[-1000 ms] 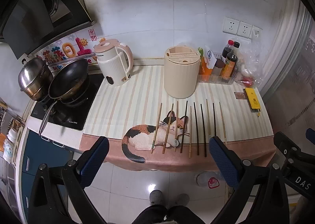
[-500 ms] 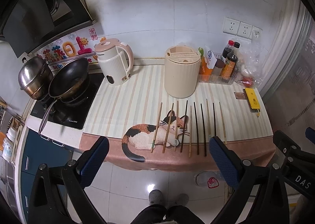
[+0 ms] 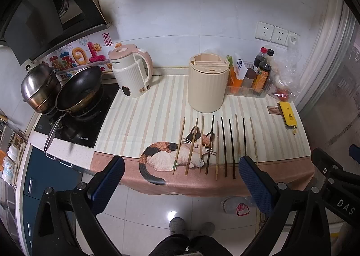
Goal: Organize utensils
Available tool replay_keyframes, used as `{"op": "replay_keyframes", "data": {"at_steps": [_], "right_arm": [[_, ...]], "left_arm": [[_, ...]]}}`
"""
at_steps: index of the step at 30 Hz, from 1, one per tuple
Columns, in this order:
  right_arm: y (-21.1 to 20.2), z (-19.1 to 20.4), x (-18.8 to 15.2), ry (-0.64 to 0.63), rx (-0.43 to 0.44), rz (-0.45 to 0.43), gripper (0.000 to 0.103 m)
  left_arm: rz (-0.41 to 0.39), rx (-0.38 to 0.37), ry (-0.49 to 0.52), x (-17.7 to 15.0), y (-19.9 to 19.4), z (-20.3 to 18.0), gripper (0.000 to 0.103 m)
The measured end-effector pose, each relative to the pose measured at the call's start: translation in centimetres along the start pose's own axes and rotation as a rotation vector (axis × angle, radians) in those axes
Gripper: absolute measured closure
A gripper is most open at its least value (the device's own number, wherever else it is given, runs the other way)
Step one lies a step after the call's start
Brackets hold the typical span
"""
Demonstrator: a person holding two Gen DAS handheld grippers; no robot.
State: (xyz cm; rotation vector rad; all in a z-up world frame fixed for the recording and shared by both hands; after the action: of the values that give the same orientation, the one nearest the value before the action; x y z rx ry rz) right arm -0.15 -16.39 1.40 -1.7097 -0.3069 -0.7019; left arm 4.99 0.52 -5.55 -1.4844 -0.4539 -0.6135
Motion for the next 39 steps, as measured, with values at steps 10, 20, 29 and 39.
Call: {"op": "replay_keyframes", "data": {"at_steps": [10, 20, 29, 39], "right_arm": [[-0.5, 0.1, 0.4, -0.008, 0.005, -0.013, 0.0], [3.2, -1.2, 1.5, 0.05, 0.089, -0.088, 0.0], [15.5, -0.9, 0.1, 0.086, 0.111, 0.026, 0.035], [29.5, 3.0, -4.2, 0.122, 0.184, 0.304, 0.08]], "left_arm": [[-0.008, 0.007, -0.01, 0.0, -0.4, 0.1, 0.0], [-0.121, 0.1, -0.031, 1.3, 2.7, 1.2, 0.0], [-0.114, 0.241, 0.0, 1.8, 12.0, 3.3, 0.0], [0.265, 0.124, 0.041, -2.9, 29.8, 4.6, 0.016]]}}
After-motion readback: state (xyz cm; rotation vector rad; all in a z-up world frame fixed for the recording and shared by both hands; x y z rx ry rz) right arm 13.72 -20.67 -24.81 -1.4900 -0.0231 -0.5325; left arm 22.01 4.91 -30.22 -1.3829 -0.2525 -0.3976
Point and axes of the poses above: each gripper's, at about its wrist camera, not at the fingertips, and y roughly the way its jaws point, z to its left, x to its top, the point moved 9 cm from there along y, roughly the way its jaws point, and after that the axes turned 5 degrees about -z, right-handed, at the moved point
